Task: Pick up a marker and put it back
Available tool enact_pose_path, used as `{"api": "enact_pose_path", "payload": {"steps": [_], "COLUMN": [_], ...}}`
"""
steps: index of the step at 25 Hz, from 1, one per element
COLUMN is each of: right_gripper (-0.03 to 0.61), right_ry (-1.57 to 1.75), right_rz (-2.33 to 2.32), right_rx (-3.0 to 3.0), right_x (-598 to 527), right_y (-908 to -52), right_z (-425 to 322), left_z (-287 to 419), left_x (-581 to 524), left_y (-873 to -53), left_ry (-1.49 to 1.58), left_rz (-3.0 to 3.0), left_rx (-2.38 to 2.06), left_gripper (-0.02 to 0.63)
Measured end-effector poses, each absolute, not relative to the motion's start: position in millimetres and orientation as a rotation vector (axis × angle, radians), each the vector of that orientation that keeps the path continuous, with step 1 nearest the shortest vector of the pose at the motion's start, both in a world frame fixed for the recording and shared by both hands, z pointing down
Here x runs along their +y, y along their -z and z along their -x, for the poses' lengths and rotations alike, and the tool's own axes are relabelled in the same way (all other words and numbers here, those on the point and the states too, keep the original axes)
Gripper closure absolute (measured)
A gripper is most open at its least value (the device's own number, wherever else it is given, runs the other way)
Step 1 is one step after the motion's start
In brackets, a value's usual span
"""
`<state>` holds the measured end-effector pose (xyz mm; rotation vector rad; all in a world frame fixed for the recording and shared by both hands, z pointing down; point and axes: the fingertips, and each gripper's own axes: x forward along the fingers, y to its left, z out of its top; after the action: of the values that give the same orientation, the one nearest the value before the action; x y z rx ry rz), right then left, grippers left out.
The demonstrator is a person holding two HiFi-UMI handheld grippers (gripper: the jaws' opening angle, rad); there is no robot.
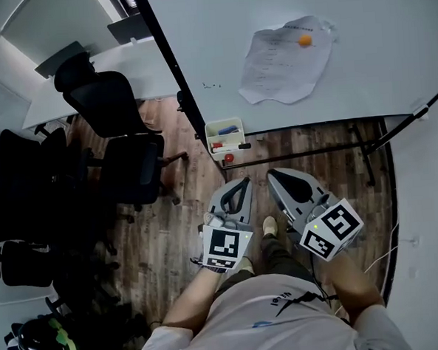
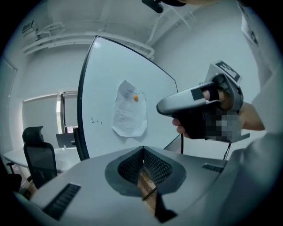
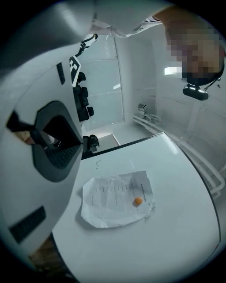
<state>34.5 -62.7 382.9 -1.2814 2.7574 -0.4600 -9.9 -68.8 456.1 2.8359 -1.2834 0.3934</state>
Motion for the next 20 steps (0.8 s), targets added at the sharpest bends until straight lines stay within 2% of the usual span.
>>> {"api": "enact_pose_path", "payload": {"steps": [13, 16, 20], "right_gripper": [0.566, 0.566, 0.566], "right_ry": [0.617, 0.648, 0.696], "right_rz": [1.100, 1.096, 1.125], "right_rx": [2.801, 2.805, 2.796], "right_x": [-178, -189, -197], "right_y": [-422, -432, -446], "right_z": [-60, -58, -55], "left_z": [-22, -24, -24], "left_x": [-156, -166, -178], "left_y": [-532, -551, -574], "left_ry": [-0.832, -0.998, -1.214], "left_rz": [-2.831, -2.876, -2.932], "left_rx": [-1.335, -1.318, -1.277], "left_gripper": [0.599, 0.530, 0.491]}}
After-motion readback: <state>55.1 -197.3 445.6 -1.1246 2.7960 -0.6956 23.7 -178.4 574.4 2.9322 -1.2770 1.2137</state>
